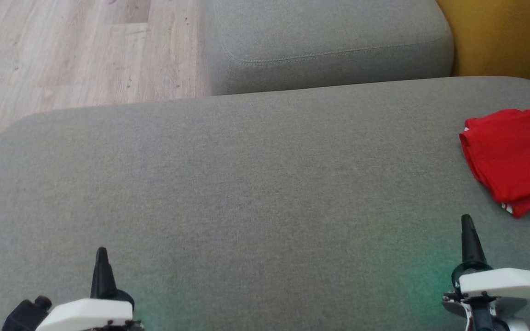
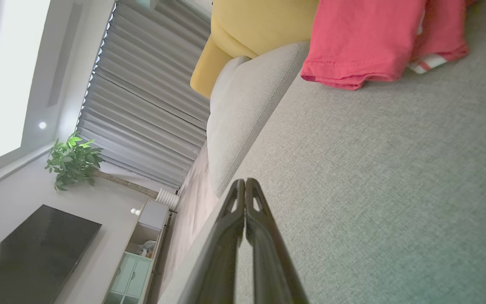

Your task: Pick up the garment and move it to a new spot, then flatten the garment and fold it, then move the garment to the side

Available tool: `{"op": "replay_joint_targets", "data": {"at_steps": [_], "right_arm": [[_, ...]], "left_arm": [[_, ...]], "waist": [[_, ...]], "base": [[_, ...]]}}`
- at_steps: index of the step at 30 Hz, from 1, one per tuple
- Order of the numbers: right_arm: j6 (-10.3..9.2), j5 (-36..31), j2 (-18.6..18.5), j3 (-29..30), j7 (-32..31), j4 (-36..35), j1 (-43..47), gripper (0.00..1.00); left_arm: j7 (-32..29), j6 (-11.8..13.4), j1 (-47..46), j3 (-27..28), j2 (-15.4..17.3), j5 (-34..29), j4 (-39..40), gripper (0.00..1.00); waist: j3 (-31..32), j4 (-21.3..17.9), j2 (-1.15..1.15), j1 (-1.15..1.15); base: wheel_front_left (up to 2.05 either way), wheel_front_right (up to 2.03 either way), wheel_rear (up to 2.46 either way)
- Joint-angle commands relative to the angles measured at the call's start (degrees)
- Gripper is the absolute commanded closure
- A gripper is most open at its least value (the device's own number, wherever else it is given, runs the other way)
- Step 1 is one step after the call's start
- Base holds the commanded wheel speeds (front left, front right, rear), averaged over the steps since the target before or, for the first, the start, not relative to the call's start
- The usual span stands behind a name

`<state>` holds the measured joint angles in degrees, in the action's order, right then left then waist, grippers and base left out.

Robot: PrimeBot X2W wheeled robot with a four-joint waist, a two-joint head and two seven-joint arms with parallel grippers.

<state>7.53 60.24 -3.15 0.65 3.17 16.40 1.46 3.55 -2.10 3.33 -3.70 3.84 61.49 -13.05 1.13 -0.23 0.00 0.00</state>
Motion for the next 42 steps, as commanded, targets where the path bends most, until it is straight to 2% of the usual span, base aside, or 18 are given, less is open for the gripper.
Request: {"op": "replay_joint_targets", "data": {"at_steps": [1, 42], "right_arm": [[-0.03, 2.5, -1.1, -0.2, -0.6, -2.1, -3.2, 1.0], [-0.04, 30.8, -1.0, 3.7, -7.6, -2.5, -7.1, 1.0]], "left_arm": [[-0.5, -0.7, -3.7, 1.9, 0.9, 2.3, 1.4, 1.0], [-7.5, -5.0, -8.8, 7.4, 0.7, 30.0, -0.7, 1.0]], "waist": [[-0.1, 0.0, 0.0, 0.0], [-1.2, 0.2, 0.0, 0.0]], "base": [[0.0, 0.0, 0.0], [0.0, 0.0, 0.0]]}}
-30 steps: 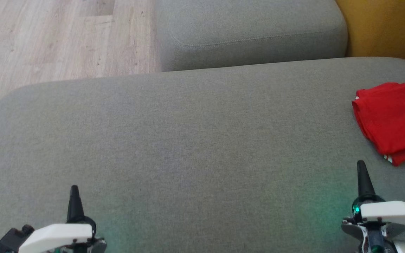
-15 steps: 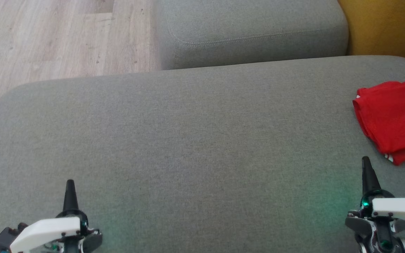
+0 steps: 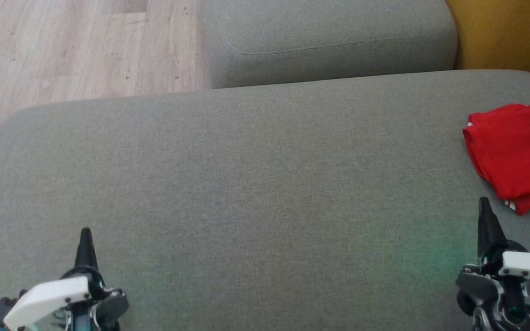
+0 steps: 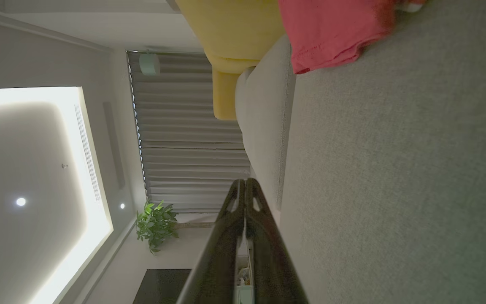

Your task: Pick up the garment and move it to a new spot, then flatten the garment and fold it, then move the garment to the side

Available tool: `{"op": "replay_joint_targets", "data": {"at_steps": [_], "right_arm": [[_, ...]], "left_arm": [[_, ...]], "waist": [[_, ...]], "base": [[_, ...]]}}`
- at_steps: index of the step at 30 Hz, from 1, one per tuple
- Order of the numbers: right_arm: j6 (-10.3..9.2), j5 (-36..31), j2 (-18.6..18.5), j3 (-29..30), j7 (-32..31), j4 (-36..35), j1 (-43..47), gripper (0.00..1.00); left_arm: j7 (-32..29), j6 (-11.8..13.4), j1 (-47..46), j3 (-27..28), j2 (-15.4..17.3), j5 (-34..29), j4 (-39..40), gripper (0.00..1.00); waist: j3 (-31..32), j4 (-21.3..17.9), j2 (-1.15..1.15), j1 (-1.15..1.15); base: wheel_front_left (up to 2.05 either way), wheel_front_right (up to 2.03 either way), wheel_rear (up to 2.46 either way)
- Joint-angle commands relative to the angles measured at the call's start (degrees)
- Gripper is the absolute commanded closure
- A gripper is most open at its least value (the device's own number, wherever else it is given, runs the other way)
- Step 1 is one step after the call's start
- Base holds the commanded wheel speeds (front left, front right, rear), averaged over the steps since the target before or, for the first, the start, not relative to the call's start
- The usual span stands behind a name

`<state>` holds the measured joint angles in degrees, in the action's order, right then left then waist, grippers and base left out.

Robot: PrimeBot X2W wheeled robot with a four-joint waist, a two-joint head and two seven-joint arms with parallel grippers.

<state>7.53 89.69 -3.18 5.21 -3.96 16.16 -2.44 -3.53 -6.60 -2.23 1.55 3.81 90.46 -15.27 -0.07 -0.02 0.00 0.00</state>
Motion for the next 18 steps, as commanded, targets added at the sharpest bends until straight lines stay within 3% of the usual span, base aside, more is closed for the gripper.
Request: {"op": "replay_joint_targets", "data": {"at_steps": [1, 18], "right_arm": [[-0.04, 2.0, -1.0, -0.8, -0.6, -2.2, -3.3, 1.0], [-0.04, 3.7, -0.8, -0.2, -1.3, -2.2, -3.6, 1.0]], "left_arm": [[-0.6, -0.6, -3.4, 2.3, 0.7, 1.7, 1.5, 1.0], [-1.4, -0.9, -3.8, 3.0, 0.5, 3.3, 1.3, 1.0]], "waist": [[0.0, 0.0, 0.0, 0.0], [-0.1, 0.0, 0.0, 0.0]], "base": [[0.0, 0.0, 0.0], [0.0, 0.0, 0.0]]}}
